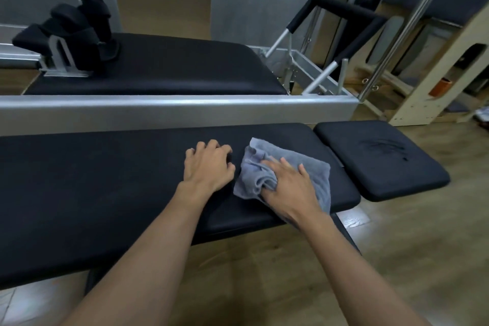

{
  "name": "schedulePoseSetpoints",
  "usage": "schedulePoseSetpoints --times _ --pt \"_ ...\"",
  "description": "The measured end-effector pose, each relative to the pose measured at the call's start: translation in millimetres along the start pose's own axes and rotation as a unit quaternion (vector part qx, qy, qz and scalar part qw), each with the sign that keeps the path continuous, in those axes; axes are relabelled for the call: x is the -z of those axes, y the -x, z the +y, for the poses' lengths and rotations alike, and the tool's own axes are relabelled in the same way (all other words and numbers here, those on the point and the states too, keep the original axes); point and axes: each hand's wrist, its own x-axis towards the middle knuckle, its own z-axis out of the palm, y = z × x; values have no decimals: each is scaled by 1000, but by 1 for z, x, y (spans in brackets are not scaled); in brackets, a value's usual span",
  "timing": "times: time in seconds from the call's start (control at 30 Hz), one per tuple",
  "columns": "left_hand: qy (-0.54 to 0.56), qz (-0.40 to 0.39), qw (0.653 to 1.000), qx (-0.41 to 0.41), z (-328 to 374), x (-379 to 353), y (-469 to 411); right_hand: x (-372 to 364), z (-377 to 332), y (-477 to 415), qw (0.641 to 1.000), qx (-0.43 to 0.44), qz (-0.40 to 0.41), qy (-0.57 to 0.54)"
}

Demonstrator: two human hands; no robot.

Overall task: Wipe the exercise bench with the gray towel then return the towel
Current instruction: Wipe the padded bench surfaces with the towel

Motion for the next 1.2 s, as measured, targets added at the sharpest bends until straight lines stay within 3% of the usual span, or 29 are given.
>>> schedulePoseSetpoints --times 0.23,0.43,0.73,0.87,1.2 --pt "-19 45 998 28 10 -18 -3 15 14 -96 1000 8 -2 2" --pt "-26 30 998 49 16 -21 1 14 29 -140 999 34 -14 10" --pt "-12 36 998 58 55 -16 -16 15 72 15 995 95 -31 11" --pt "-10 19 998 56 67 -22 -24 4 86 45 994 108 1 8" --pt "-17 43 997 60 64 -39 -29 28 77 -139 999 27 -8 -17"
